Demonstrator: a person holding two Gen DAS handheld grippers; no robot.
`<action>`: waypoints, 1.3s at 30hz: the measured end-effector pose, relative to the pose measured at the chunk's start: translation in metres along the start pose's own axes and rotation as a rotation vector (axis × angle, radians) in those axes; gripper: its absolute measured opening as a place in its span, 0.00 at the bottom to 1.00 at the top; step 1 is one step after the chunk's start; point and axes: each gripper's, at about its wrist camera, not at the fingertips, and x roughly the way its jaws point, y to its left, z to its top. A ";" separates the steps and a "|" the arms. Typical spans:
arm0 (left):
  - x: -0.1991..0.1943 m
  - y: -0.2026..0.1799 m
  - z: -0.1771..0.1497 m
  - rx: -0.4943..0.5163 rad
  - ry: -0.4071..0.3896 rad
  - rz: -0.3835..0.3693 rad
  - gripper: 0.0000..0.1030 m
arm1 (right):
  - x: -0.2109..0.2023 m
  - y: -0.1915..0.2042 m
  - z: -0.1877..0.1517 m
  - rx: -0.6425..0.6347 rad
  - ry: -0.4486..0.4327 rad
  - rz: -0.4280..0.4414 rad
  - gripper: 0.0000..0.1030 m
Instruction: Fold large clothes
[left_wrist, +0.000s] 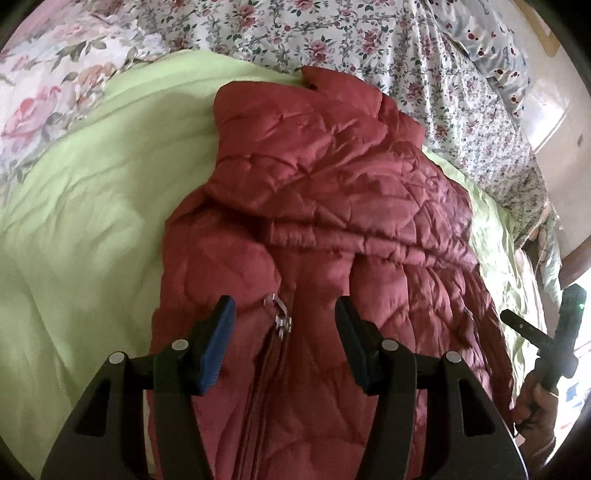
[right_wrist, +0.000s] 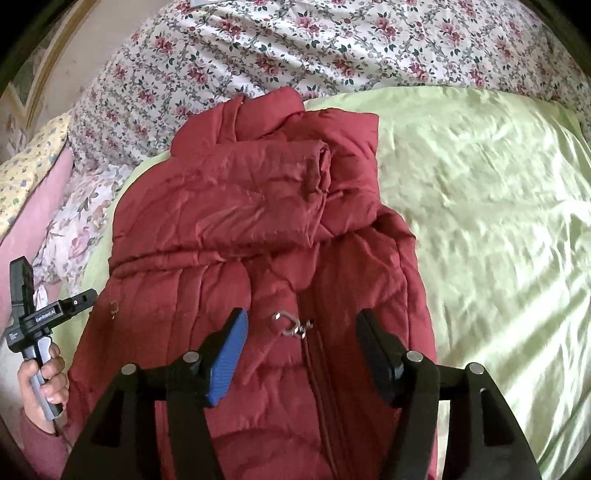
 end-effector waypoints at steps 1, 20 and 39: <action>-0.002 0.001 -0.002 0.001 0.003 -0.003 0.53 | -0.002 -0.001 -0.003 -0.001 0.004 0.000 0.66; -0.044 0.012 -0.075 0.042 0.062 0.028 0.65 | -0.042 -0.045 -0.086 0.077 0.080 -0.093 0.77; -0.078 0.024 -0.114 0.066 0.022 0.121 0.67 | -0.049 -0.029 -0.128 0.076 0.139 -0.009 0.77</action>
